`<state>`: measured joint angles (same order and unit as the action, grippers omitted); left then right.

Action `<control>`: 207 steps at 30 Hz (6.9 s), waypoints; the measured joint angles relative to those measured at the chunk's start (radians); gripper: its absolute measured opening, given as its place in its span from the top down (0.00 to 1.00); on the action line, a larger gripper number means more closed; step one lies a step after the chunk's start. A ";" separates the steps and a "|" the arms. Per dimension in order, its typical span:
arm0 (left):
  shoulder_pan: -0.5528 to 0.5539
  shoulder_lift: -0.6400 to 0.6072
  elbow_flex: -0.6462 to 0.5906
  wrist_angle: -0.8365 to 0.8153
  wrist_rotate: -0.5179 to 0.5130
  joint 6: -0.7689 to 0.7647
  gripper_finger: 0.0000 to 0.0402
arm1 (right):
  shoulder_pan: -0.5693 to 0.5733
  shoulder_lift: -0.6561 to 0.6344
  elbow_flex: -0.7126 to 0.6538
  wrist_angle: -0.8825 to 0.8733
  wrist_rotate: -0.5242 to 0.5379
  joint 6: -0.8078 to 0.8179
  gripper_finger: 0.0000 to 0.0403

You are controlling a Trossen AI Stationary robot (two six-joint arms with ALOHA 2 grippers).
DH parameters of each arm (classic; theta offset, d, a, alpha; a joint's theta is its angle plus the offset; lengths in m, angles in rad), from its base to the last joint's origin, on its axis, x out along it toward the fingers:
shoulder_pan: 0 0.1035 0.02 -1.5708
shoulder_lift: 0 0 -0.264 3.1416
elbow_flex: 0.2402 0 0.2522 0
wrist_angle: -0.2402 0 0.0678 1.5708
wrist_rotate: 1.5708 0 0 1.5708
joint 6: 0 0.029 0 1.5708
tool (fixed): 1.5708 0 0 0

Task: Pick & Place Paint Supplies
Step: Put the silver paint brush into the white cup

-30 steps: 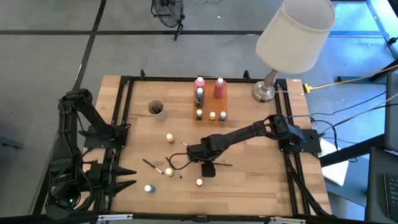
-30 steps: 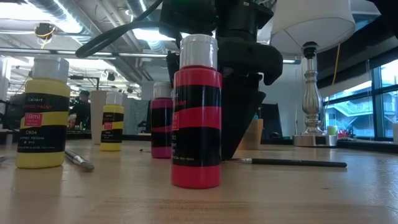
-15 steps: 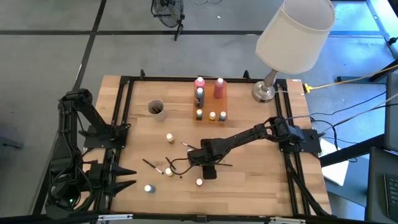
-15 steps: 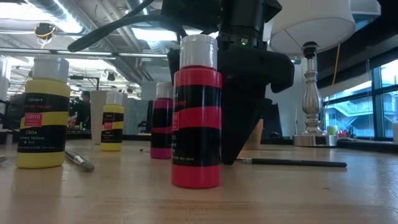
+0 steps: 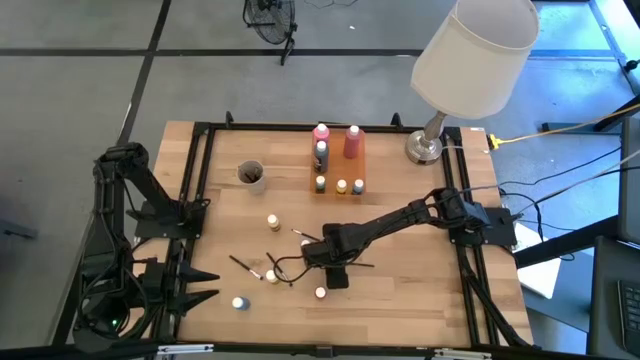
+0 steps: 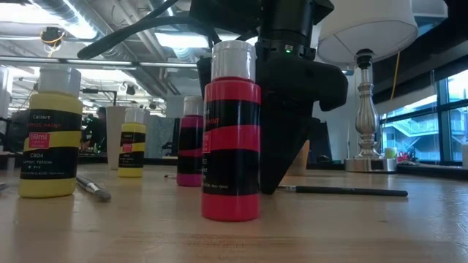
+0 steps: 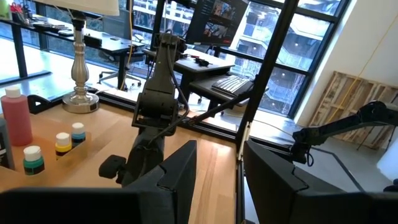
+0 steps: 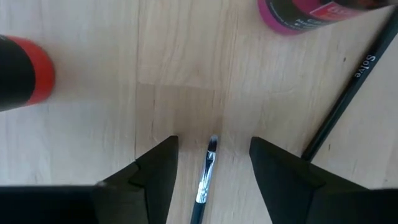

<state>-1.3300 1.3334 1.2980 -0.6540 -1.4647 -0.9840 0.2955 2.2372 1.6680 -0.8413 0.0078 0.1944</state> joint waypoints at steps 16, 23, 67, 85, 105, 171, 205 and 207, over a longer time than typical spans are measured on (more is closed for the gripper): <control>0.000 0.000 0.000 0.000 0.000 -0.016 0.68 | -0.002 0.000 0.001 0.000 -0.001 0.033 0.79; 0.000 0.000 0.000 0.000 0.000 -0.027 0.68 | -0.002 0.001 0.001 -0.011 -0.006 0.034 0.90; 0.000 0.000 0.000 0.000 0.000 -0.027 0.68 | 0.032 0.002 0.300 -0.337 -0.086 0.112 1.00; 0.017 0.000 0.000 0.031 0.008 -0.066 0.68 | 0.080 -0.034 0.677 -0.723 0.150 0.270 1.00; 0.120 -0.019 0.001 0.190 0.001 0.379 0.68 | 0.078 -0.151 0.689 0.198 0.133 0.171 1.00; 0.609 -0.106 0.001 0.330 0.745 0.719 0.90 | -0.019 -0.178 0.688 0.425 -0.046 -0.053 1.00; 0.424 -0.210 0.001 0.079 0.315 0.516 0.97 | 0.055 -0.261 0.687 0.365 -0.124 -0.082 0.53; 0.385 -0.235 0.001 0.003 0.231 0.456 0.97 | 0.072 -0.274 0.687 0.352 -0.124 -0.089 0.52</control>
<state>-0.9447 1.0987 1.2987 -0.6512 -1.2336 -0.5285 0.3674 1.9631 2.3547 -0.4890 -0.1163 0.1052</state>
